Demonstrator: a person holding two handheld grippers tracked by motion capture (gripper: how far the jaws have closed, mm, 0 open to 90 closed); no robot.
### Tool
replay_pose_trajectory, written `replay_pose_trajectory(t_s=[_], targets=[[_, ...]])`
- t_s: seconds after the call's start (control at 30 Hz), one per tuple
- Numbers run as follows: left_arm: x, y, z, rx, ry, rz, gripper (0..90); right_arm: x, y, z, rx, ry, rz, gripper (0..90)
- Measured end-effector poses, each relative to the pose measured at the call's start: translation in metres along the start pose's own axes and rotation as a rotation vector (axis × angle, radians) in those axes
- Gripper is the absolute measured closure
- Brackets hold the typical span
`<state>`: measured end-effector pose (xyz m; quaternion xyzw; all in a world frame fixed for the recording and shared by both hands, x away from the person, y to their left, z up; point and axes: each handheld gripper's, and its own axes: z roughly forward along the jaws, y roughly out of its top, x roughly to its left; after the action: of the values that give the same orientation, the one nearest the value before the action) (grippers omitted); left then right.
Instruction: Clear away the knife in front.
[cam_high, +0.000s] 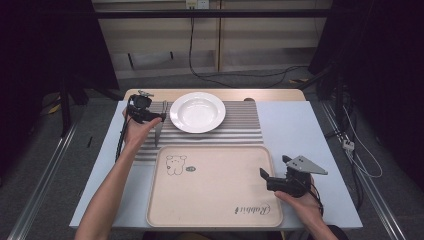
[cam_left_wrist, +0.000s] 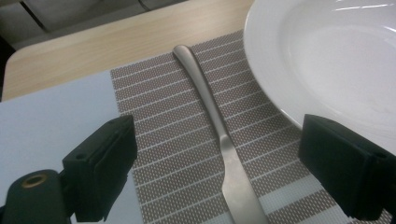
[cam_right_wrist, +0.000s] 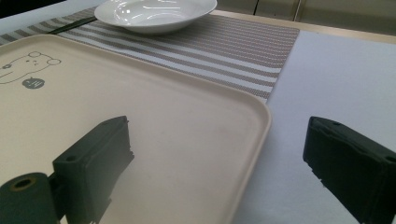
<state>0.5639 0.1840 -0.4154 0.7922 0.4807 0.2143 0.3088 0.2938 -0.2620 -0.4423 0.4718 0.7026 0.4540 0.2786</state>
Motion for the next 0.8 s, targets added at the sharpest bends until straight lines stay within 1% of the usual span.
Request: replay_pose_trajectory(t_s=[0.03,0.07,0.17,0.23,0.27,0.33,0.37,0.43,0.5,0.53,0.57,0.6,0.63,0.7,0.73,0.77,0.8], targets=[[0.001,0.001,0.002,0.017,-0.001,0.003,14.0,0.0,0.0,0.0,0.001,0.001,0.001,7.6],[0.001,0.001,0.005,0.022,-0.007,-0.008,16.0,-0.001,0.0,0.0,0.001,0.002,0.004,7.6],[0.001,0.005,0.014,0.03,-0.001,-0.028,17.1,-0.002,0.0,0.001,0.002,0.005,0.004,7.7],[0.002,0.006,0.021,0.031,0.019,-0.031,18.6,-0.001,0.0,0.002,0.006,0.008,0.003,7.8],[0.002,0.007,0.024,0.035,0.022,-0.039,20.1,-0.001,0.0,0.001,0.008,0.007,0.002,7.9],[0.004,0.009,0.03,0.045,0.018,-0.058,22.7,0.0,0.0,0.001,0.007,0.009,0.0,8.3],[0.005,0.01,0.032,0.055,0.02,-0.051,23.5,0.0,0.0,0.001,0.009,0.011,0.002,8.4],[0.005,0.011,0.036,0.06,0.028,-0.037,30.7,-0.001,-0.001,0.002,0.012,0.012,0.003,8.5],[0.006,0.011,0.039,0.051,0.019,-0.049,33.2,-0.001,-0.001,0.002,0.016,0.014,0.005,8.5],[0.006,0.011,0.041,0.051,0.019,-0.049,35.0,-0.001,-0.001,0.002,0.017,0.014,0.004,8.5],[0.005,0.011,0.042,0.057,0.021,-0.041,37.7,-0.001,-0.001,0.003,0.017,0.014,0.002,8.6],[0.005,0.012,0.045,0.068,0.019,-0.043,40.1,-0.001,-0.001,0.003,0.018,0.015,0.003,8.6],[0.005,0.012,0.046,0.074,0.017,-0.04,42.8,-0.001,-0.001,0.003,0.021,0.016,0.003,8.6],[0.005,0.013,0.048,0.075,0.027,-0.045,51.1,-0.001,-0.001,0.002,0.021,0.017,0.003,8.6],[0.005,0.013,0.049,0.08,0.018,-0.045,53.6,-0.001,-0.001,0.002,0.021,0.017,0.003,8.6],[0.005,0.014,0.05,0.094,0.038,-0.045,53.4,-0.001,-0.001,0.002,0.021,0.016,0.001,8.6],[0.004,0.014,0.052,0.104,0.042,-0.038,53.5,-0.001,-0.001,0.002,0.022,0.016,-0.001,8.6]])
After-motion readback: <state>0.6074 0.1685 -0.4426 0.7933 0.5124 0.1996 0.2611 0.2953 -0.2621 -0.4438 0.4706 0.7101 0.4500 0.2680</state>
